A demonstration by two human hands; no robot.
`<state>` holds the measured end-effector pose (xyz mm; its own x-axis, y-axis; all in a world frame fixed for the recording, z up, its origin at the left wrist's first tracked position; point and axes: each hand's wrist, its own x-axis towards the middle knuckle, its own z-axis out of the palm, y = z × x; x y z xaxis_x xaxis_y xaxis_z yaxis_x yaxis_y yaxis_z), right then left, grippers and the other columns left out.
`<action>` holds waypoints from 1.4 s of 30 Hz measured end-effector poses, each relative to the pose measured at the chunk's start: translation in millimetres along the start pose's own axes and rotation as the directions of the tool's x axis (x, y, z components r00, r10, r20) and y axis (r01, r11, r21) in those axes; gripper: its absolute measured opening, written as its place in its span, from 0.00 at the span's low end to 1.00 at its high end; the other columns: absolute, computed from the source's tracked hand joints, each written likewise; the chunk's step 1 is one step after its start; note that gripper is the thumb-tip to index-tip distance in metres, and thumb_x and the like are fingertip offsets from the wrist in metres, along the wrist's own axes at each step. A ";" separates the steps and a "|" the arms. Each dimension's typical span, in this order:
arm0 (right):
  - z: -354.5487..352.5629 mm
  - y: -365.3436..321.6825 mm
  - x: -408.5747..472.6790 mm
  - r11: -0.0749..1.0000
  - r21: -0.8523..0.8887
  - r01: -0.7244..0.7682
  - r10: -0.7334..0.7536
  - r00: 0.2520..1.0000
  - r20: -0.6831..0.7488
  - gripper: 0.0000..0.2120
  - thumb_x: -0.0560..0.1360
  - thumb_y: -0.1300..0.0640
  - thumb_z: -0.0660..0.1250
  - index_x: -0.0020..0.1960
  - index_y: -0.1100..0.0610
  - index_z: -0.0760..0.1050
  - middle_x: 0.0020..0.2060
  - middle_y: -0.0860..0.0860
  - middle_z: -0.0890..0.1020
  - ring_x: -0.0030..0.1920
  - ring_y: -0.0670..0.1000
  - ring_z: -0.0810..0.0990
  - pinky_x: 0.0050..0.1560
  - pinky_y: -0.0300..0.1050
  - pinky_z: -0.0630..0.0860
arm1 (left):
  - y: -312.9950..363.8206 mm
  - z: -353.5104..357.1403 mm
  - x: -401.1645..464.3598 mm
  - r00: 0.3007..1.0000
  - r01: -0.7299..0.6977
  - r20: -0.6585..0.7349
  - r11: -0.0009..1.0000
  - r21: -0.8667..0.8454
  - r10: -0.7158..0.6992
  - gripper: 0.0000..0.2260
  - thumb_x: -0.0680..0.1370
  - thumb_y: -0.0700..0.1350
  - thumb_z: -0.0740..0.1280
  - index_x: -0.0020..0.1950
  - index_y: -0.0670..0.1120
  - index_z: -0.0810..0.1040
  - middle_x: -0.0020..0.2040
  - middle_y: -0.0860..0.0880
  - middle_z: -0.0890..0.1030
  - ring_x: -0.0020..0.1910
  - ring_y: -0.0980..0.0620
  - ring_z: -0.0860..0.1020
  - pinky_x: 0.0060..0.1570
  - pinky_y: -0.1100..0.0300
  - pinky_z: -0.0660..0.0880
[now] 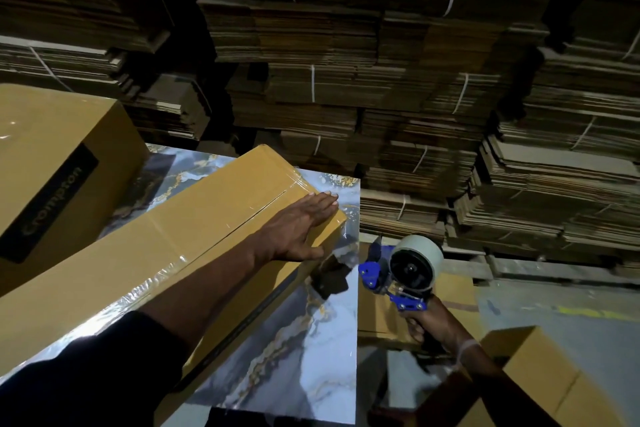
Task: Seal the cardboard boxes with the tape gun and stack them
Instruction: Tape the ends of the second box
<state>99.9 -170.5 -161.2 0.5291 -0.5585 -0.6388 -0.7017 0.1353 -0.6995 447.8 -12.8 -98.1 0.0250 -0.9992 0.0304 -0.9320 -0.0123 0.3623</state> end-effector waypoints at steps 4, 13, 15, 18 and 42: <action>-0.9 -8.4 -1.1 0.995 -0.097 0.028 -0.029 1.000 -0.009 0.08 0.78 0.66 0.71 0.40 0.62 0.75 0.24 0.57 0.72 0.24 0.53 0.69 0.31 0.47 0.66 | -2.4 1.9 -0.8 1.000 -0.023 -0.013 0.999 -0.023 0.023 0.46 0.73 0.65 0.62 0.85 0.45 0.52 0.85 0.47 0.50 0.84 0.52 0.46 0.82 0.51 0.46; 9.3 -52.3 26.0 0.878 -0.400 0.264 -0.279 0.960 0.020 0.12 0.75 0.53 0.77 0.48 0.39 0.76 0.32 0.37 0.80 0.31 0.33 0.77 0.31 0.26 0.68 | -3.2 3.5 -0.6 1.000 -0.023 -0.015 0.999 -0.025 0.023 0.46 0.72 0.63 0.63 0.85 0.46 0.52 0.85 0.47 0.48 0.84 0.54 0.44 0.82 0.49 0.46; 14.5 -63.0 34.6 0.845 -0.452 0.286 -0.298 0.953 0.048 0.10 0.75 0.50 0.77 0.53 0.40 0.79 0.43 0.38 0.83 0.42 0.38 0.80 0.37 0.27 0.71 | -2.9 3.1 -0.5 1.000 -0.020 -0.010 1.000 -0.019 0.020 0.46 0.72 0.63 0.63 0.85 0.46 0.51 0.85 0.48 0.48 0.84 0.55 0.43 0.82 0.50 0.45; 20.9 -64.9 48.1 0.823 -0.497 0.275 -0.290 0.956 0.049 0.18 0.75 0.51 0.77 0.64 0.49 0.81 0.55 0.49 0.86 0.55 0.48 0.82 0.49 0.36 0.72 | -3.4 3.4 -0.7 1.000 -0.025 -0.008 1.000 -0.009 0.025 0.46 0.72 0.62 0.64 0.85 0.46 0.51 0.85 0.48 0.47 0.84 0.55 0.41 0.82 0.52 0.44; 26.5 -84.4 68.8 0.373 -0.906 0.201 -0.521 0.853 -0.025 0.11 0.73 0.48 0.74 0.37 0.53 0.78 0.37 0.59 0.84 0.41 0.64 0.83 0.39 0.50 0.74 | -5.9 8.0 8.4 0.998 -0.067 -0.017 0.996 -0.051 0.066 0.47 0.71 0.63 0.62 0.85 0.44 0.52 0.85 0.46 0.48 0.84 0.53 0.44 0.82 0.54 0.42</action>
<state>208.2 -198.7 -154.6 0.8051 -0.5673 -0.1732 -0.5873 -0.8033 -0.0987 450.6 -21.4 -107.4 -0.0306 -0.9970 0.0707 -0.9117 0.0569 0.4068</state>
